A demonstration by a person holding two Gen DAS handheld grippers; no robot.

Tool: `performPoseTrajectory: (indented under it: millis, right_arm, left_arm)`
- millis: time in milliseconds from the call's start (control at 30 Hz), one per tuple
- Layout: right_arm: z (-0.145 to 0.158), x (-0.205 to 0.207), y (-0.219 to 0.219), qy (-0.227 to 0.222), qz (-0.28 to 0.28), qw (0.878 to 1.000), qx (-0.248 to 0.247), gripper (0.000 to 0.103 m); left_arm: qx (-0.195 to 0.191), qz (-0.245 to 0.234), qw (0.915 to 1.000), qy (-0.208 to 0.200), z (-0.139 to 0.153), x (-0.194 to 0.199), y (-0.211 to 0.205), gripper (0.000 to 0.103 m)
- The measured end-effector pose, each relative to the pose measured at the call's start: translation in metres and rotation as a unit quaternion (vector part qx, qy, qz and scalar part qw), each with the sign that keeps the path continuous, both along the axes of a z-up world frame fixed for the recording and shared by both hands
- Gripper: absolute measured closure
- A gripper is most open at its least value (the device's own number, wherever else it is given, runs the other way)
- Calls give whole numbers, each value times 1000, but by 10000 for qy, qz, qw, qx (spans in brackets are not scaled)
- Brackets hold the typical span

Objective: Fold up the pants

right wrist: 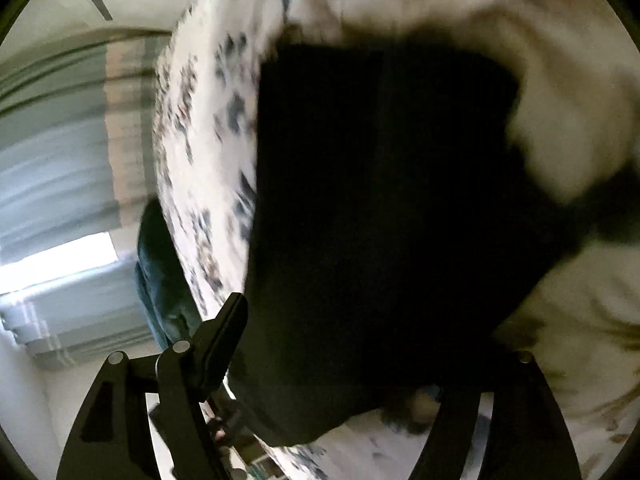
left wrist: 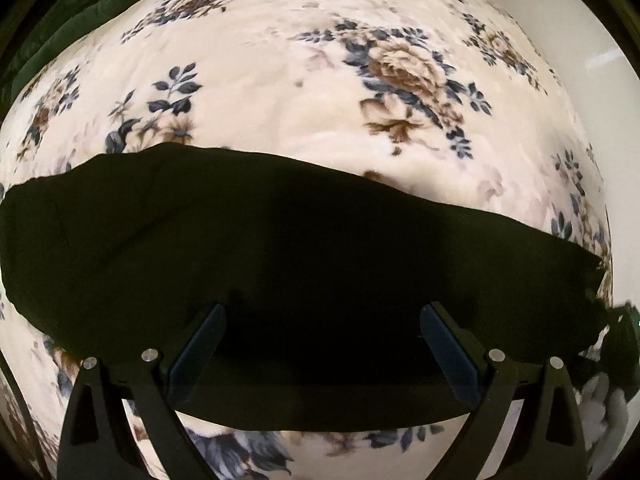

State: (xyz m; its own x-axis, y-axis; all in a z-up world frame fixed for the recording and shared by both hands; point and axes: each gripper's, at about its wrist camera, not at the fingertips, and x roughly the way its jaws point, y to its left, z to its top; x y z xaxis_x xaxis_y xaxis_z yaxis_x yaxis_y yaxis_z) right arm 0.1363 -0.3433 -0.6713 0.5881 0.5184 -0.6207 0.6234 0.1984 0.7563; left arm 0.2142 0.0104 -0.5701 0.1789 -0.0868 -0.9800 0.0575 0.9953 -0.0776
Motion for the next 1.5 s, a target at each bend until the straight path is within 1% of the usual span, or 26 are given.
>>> performPoseTrajectory:
  millis: [100,133,167,200,233,300,367,433,533,600,667,767,867,900,967,1033,1100,1167,1200,1233,1267,1300,1333,1367,1400,1500]
  right_arm:
    - [-6,7,3,-21,-275,9996,-75,23]
    - [-6,11,4,-31,-357,9993,-120,28]
    - [-3,14,6,-42,-397,9989,-259,36]
    - [1,18,10,35,-324,9982,-499,66]
    - [5,15,8,59,-277,9975,-644,79]
    - [14,3,6,-66,-392,9967,-703,88]
    - [27,-6,5,-100,-419,9952,-873,90]
    - [49,-3,14,-147,-317,9914,-1259,92]
    - [89,4,32,-302,-160,9837,-1764,93]
    - [118,14,53,-442,7,9770,-2087,93]
    - [147,24,82,-630,259,9677,-2427,94]
    - [189,44,151,-899,841,9482,-2927,94]
    - [214,63,246,-1077,1676,9136,-3544,93]
    - [214,70,285,-1078,2028,8988,-3733,93]
    - [197,78,355,-977,2618,8731,-3996,93]
    - [158,83,431,-678,3347,8229,-4541,93]
    - [106,83,482,-248,3847,7815,-4906,93]
    - [64,83,514,219,4141,7284,-5454,89]
    - [54,84,524,335,4193,7064,-5693,88]
    - [54,85,530,432,4192,6926,-5854,88]
    - [54,83,529,507,4186,6925,-5854,87]
    - [61,85,526,515,4144,7107,-5661,83]
    - [68,82,525,410,4045,7294,-5502,82]
    - [82,83,514,228,3817,7544,-5336,84]
    - [100,81,506,21,3480,7727,-5308,87]
    - [143,77,500,-351,2853,7663,-5746,88]
  left_arm:
    - [75,-82,9999,-33,-2,0,-8,3]
    - [77,-84,9999,-35,-1,0,-9,3]
    - [92,-71,9999,-45,1,-1,-7,3]
    - [106,-50,9999,-67,4,-2,-4,3]
    - [111,-29,9999,-97,6,-2,-2,3]
    - [160,10,9996,-222,14,-3,7,3]
    - [217,38,9992,-326,23,-4,17,3]
    - [218,98,9989,-401,30,-6,33,3]
    - [218,246,9985,-445,40,-10,64,3]
    - [181,470,9975,-490,48,-14,96,3]
    - [124,741,9957,-537,56,-19,132,3]
    - [134,1158,9916,-566,63,-29,188,3]
    - [201,1649,9849,-494,64,-41,258,3]
    - [214,1802,9822,-491,63,-45,279,3]
    - [273,2062,9770,-476,59,-52,320,3]
    - [346,2264,9724,-444,52,-56,354,3]
    - [421,2376,9696,-402,43,-59,381,3]
    - [419,2452,9680,-330,37,-62,400,3]
    - [372,2484,9674,-325,35,-64,406,3]
    - [320,2516,9668,-316,34,-66,413,3]
    - [284,2540,9663,-309,31,-67,420,3]
    - [259,2556,9660,-294,30,-69,424,3]
    - [215,2576,9657,-260,28,-70,428,3]
    - [144,2605,9651,-221,26,-72,433,3]
    - [110,2626,9646,-232,28,-73,435,3]
    - [90,2607,9648,-326,33,-74,438,3]
